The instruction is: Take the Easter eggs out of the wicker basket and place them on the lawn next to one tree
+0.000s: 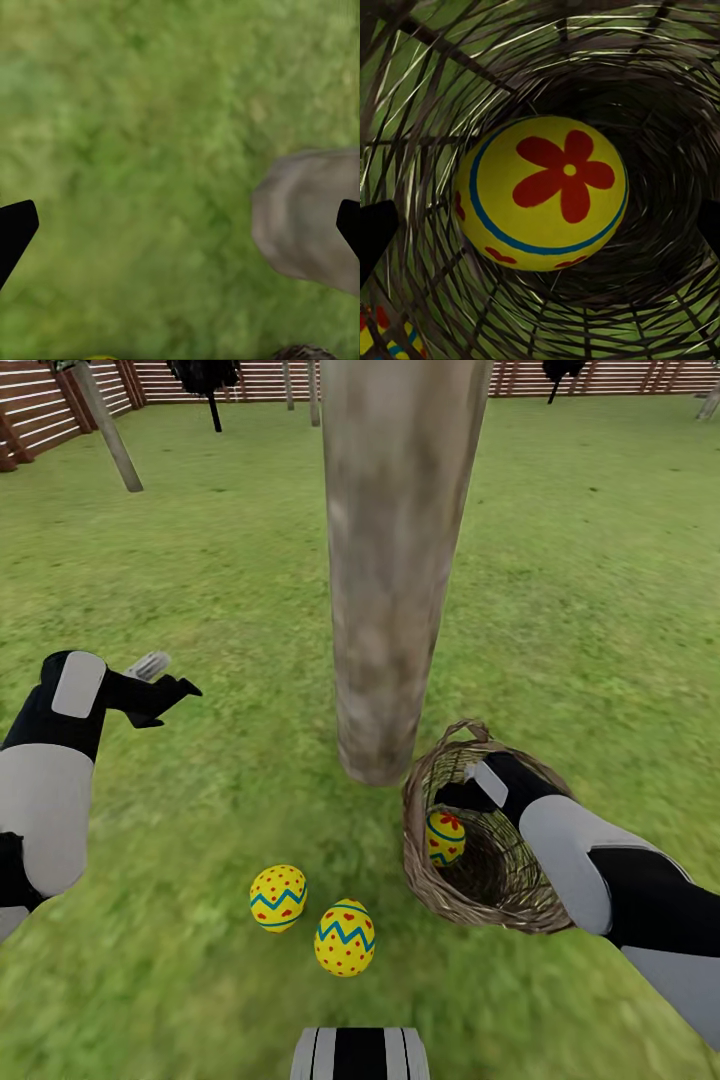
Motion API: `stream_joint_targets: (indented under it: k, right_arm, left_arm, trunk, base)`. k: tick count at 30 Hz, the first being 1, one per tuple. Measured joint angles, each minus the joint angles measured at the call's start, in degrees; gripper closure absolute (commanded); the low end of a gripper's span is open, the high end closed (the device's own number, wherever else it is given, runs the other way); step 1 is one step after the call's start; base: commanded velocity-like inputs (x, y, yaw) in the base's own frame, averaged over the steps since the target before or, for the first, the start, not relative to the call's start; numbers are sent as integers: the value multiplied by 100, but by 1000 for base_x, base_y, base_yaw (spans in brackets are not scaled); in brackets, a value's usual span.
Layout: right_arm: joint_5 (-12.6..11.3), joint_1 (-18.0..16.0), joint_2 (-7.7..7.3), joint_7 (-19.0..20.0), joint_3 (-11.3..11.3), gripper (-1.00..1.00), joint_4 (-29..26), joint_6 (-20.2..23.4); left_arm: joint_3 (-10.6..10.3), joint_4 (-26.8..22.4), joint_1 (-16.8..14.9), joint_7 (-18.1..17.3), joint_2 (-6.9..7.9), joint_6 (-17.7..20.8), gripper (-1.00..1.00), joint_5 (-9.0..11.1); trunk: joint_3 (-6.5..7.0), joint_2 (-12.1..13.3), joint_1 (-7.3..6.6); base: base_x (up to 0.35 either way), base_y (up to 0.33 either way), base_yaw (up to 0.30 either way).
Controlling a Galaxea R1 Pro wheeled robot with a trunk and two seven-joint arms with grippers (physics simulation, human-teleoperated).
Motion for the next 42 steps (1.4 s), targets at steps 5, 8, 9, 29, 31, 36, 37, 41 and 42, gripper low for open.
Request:
stream_joint_targets:
  k: [5, 8, 9, 29, 31, 36, 37, 41, 42]
  right_arm:
    - [8, 8, 0, 15, 2, -100, 4, -28]
    - [12, 9, 0, 12, 3, -100, 5, -34]
    - [13, 9, 0, 11, 3, -100, 5, -34]
    - [14, 25, 0, 24, 9, -100, -21, -580]
    - [16, 26, 0, 24, 11, -100, -21, -592]
    - [14, 27, 0, 24, 4, -100, -18, -599]
    - [14, 27, 0, 24, 4, -100, -19, -599]
    - [14, 27, 0, 24, 4, -100, -20, -600]
    - [15, 27, 0, 24, 4, -100, -20, -600]
  left_arm:
    - [-5, -12, 0, 10, -40, -4, -100, -26]
    - [-11, -24, 0, 11, -43, 1, -100, -32]
    - [-11, -25, 0, 11, -44, 2, -100, -33]
    - [-13, 7, 0, 20, -36, -6, -100, -16]
    - [-13, 7, 0, 20, -36, -6, -100, -17]
    - [-13, 7, 0, 27, -39, -6, -100, -40]
    - [-13, 7, 0, 28, -41, -6, -100, -41]
    - [-13, 7, 0, 29, -44, -6, -100, -43]
    - [-13, 7, 0, 27, -44, -6, -100, -43]
  trunk:
    - [-88, -5, 11]
    - [-155, -9, 19]
    - [-177, -10, 21]
    - [-310, -19, 36]
    - [-310, -19, 36]
    - [-398, -24, 47]
    - [-421, -25, 50]
    - [-509, -30, 60]
    - [-531, -32, 62]
  base:
    - [0, 0, 0]
    - [0, 0, 0]
    - [0, 0, 0]
    - [0, 0, 0]
    - [0, 0, 0]
    - [0, 0, 0]
    - [0, 0, 0]
    - [0, 0, 0]
    - [0, 0, 0]
